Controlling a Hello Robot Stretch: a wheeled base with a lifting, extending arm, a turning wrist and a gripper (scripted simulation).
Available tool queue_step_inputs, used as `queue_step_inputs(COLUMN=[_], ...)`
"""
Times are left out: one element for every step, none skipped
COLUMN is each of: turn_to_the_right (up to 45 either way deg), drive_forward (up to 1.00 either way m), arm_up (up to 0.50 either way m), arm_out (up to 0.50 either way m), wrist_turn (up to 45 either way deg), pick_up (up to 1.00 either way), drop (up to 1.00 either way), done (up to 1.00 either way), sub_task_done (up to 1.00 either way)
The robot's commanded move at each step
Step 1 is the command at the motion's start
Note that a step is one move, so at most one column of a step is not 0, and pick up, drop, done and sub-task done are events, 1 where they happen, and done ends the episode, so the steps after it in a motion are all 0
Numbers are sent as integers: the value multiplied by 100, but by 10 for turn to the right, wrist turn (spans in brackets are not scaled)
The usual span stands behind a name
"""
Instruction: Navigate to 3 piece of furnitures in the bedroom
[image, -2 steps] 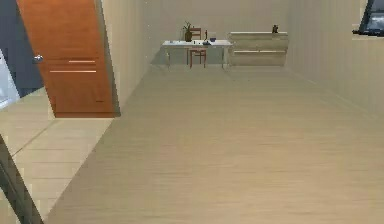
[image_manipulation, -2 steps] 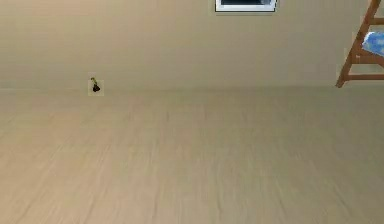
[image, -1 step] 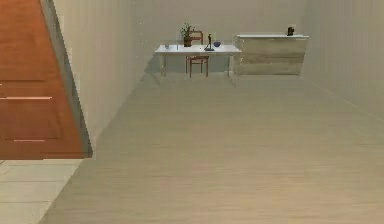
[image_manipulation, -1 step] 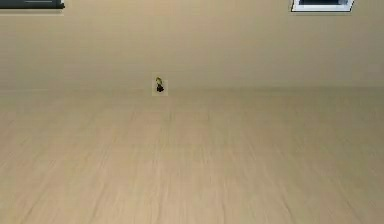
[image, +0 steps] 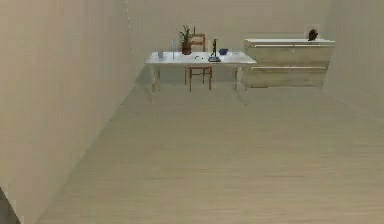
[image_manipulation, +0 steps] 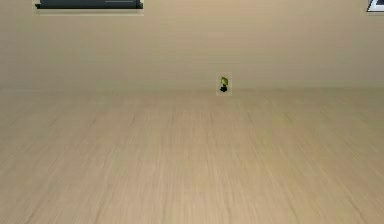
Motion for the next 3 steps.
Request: queue_step_inputs(turn_to_the_right=[-30, 0, 0], drive_forward=[0, 100, 100], arm_up=[0, 0, 0], arm_out=[0, 0, 0], wrist_turn=[0, 0, 0], pick_up=[0, 0, 0], drop=[0, 0, 0], done=[0, 0, 0], sub_task_done=[0, 0, 0])
